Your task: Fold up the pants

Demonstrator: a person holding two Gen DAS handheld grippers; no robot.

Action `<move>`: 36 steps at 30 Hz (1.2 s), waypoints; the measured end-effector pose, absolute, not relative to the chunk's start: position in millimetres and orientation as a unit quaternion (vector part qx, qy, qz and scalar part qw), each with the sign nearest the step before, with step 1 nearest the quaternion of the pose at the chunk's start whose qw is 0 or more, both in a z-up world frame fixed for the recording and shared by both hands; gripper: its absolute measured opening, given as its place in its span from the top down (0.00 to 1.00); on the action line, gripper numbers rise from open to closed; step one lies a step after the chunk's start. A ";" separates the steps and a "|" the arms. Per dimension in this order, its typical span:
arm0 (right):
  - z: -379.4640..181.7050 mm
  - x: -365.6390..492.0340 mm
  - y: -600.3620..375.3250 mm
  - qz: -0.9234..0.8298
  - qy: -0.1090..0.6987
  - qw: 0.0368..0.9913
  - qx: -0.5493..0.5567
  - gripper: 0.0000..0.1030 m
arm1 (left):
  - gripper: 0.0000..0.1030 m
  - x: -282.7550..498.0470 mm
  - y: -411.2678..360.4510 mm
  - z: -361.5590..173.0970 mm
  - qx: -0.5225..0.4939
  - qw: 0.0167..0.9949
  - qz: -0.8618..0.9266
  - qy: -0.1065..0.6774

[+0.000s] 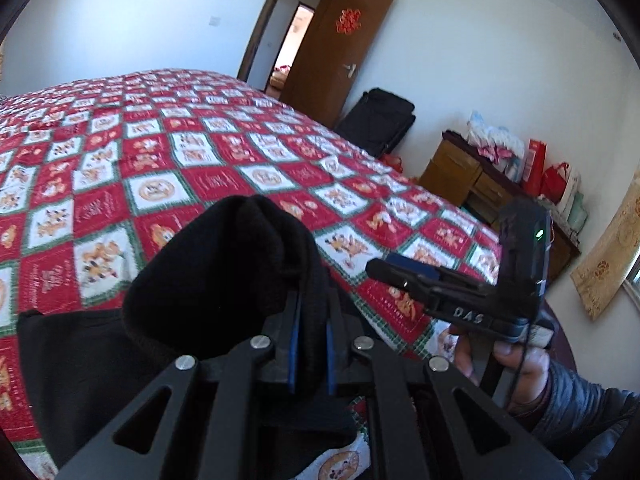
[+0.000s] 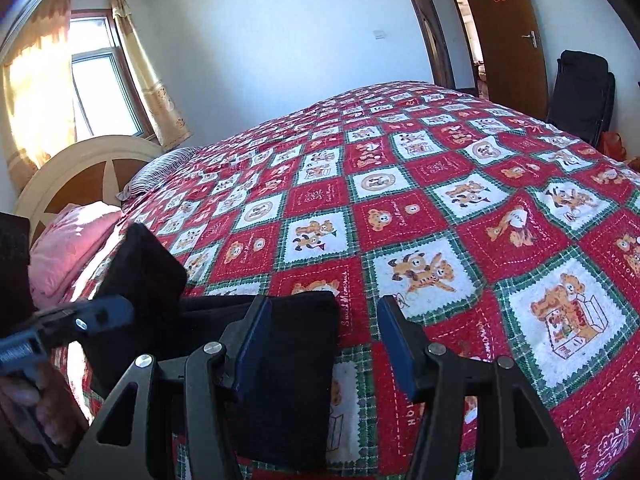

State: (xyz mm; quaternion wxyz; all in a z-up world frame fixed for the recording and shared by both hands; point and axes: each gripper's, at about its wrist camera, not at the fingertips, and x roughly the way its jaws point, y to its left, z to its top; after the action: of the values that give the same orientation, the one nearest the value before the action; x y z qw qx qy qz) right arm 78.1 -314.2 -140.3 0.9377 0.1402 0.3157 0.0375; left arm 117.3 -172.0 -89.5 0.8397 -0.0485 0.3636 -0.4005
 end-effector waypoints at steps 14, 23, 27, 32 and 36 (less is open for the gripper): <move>-150.1 81.9 -324.3 0.028 0.326 0.932 0.158 0.45 | 0.71 107.0 -204.6 -111.4 -0.031 0.826 -0.425 0.368; -128.4 73.0 -296.0 0.088 0.324 0.930 0.150 0.40 | 0.20 92.2 -133.6 -89.9 -0.002 0.912 -0.309 0.268; -131.1 74.2 -259.5 0.125 0.351 0.919 0.127 0.40 | 0.13 102.7 -102.3 -98.7 0.008 0.938 -0.220 0.266; -126.7 72.0 -237.5 0.135 0.350 0.920 0.111 0.40 | 0.09 119.0 -80.7 -117.0 -0.039 0.935 -0.194 0.294; -135.9 84.2 -233.5 0.113 0.382 0.912 0.092 0.40 | 0.07 119.4 -77.4 -126.9 -0.038 0.933 -0.190 0.305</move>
State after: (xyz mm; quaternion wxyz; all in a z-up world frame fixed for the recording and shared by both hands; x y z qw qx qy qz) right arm 84.2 -233.5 -135.9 0.9124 0.0920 0.3824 0.1130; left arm 119.4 -77.4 -126.9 0.9326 -0.0379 0.3045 -0.1901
